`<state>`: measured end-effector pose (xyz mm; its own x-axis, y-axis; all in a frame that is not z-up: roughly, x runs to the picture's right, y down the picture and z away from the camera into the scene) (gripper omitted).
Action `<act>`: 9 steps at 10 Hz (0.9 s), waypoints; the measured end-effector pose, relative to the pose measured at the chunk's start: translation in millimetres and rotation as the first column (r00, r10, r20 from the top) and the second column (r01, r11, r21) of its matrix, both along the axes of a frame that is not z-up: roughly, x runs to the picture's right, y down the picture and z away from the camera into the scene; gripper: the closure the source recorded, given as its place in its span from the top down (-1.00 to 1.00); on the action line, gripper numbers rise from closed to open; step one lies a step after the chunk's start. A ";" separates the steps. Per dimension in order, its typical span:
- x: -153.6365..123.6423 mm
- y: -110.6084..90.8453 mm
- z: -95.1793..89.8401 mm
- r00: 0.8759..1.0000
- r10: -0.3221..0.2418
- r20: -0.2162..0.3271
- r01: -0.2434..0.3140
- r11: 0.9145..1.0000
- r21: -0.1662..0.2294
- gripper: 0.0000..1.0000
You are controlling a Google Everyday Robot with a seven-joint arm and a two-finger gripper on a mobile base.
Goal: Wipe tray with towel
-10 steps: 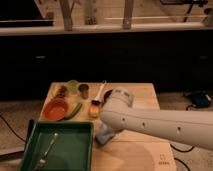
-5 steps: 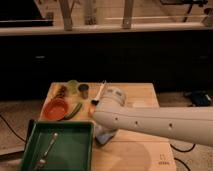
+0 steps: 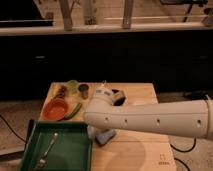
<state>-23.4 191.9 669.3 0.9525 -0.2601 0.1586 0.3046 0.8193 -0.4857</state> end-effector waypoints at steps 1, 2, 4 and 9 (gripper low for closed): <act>-4.6 -1.3 0.5 1.000 -0.006 0.005 0.006 1.000 0.000 -0.95; -8.6 -1.3 1.8 1.000 -0.014 0.008 0.014 1.000 -0.003 -0.95; -14.6 -1.7 5.1 1.000 -0.026 0.016 0.026 1.000 -0.005 -0.95; -38.1 12.0 20.5 0.997 -0.048 0.061 0.049 0.998 -0.028 -0.95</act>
<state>-61.5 203.9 689.7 0.9273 -0.3001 0.2235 0.3731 0.7883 -0.4894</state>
